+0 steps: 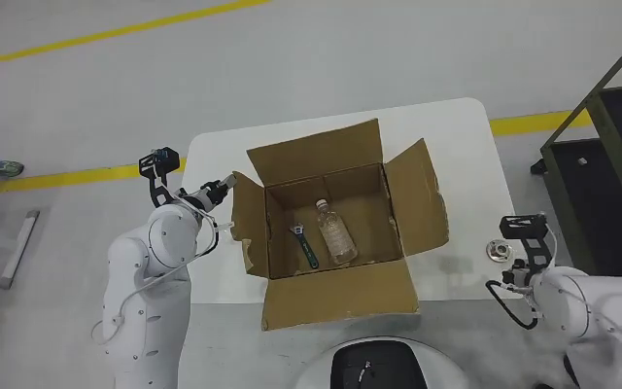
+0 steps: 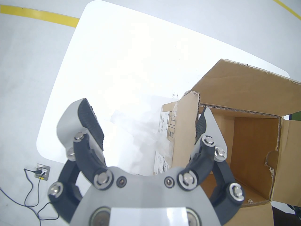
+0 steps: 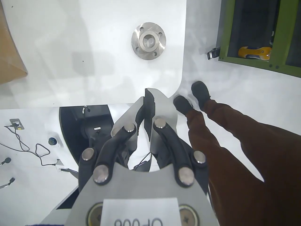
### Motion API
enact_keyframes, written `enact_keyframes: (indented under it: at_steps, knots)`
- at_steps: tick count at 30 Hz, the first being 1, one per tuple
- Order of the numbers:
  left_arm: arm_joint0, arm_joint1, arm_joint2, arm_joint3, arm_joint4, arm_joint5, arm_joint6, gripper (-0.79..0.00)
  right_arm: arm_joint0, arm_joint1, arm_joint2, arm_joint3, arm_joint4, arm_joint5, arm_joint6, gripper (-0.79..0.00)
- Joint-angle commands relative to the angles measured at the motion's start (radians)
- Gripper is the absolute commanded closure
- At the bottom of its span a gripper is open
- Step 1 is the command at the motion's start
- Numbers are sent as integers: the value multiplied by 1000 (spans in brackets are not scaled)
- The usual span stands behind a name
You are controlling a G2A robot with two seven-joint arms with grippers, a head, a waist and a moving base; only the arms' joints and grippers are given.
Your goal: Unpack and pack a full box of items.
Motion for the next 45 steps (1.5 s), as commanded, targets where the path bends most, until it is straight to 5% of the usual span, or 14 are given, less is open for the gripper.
enact_keyframes:
  at_steps: [1,10,15,26,28,29,30,45]
  knots:
    - [0,0,0,0,0,0,0,-785,13,4,9,-1,-34,-53,-17,0]
    - [0,0,0,0,0,0,0,-785,186,28,72,58,-34,-302,51,0]
    - [0,0,0,0,0,0,0,-785,242,43,12,168,-24,-444,51,0]
    - [0,0,0,0,0,0,0,-785,291,69,-72,288,-12,-435,51,0]
    - [0,0,0,0,0,0,0,-785,288,75,-78,293,-4,-437,51,-95]
    - [0,0,0,0,0,0,0,-785,285,78,-79,291,-8,-442,51,-292]
    - [0,0,0,0,0,0,0,-785,283,80,-78,286,-8,-440,51,-785]
    - [0,0,0,0,0,0,0,-785,265,83,-70,289,7,-451,4,-785]
